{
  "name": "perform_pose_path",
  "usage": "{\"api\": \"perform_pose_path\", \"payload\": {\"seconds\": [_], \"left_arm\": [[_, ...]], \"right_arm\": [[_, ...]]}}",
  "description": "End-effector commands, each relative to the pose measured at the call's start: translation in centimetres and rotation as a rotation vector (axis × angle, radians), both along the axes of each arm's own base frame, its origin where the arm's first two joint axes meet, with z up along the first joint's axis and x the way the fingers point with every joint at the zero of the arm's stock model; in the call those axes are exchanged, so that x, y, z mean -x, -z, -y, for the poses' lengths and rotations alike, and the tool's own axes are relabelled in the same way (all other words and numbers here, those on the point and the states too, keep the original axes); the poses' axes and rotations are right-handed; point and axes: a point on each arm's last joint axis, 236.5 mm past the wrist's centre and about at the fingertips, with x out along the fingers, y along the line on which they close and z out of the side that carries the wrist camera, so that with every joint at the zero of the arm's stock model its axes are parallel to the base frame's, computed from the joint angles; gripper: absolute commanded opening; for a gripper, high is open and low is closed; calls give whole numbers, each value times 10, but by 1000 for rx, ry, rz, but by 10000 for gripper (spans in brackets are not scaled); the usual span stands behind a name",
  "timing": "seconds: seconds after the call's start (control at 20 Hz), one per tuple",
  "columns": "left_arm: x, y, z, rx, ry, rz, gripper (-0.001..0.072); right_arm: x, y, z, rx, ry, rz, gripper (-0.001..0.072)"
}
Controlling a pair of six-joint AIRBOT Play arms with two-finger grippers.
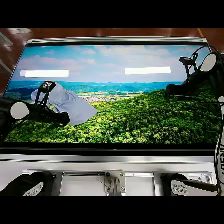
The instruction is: Fold the shirts.
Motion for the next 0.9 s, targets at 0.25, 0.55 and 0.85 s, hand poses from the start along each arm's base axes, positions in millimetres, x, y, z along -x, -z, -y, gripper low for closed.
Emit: {"api": "perform_pose_path", "payload": {"seconds": [0.25,0.55,0.85], "left_arm": [[-71,16,-16,-2,-166,129,691],[-167,71,-135,-67,-465,-47,709],[-212,125,-128,126,-563,-162,708]], "right_arm": [[-44,-11,0,-21,84,181,676],[-54,-14,1,-33,131,220,675],[-54,-14,1,-36,142,220,675]]}}
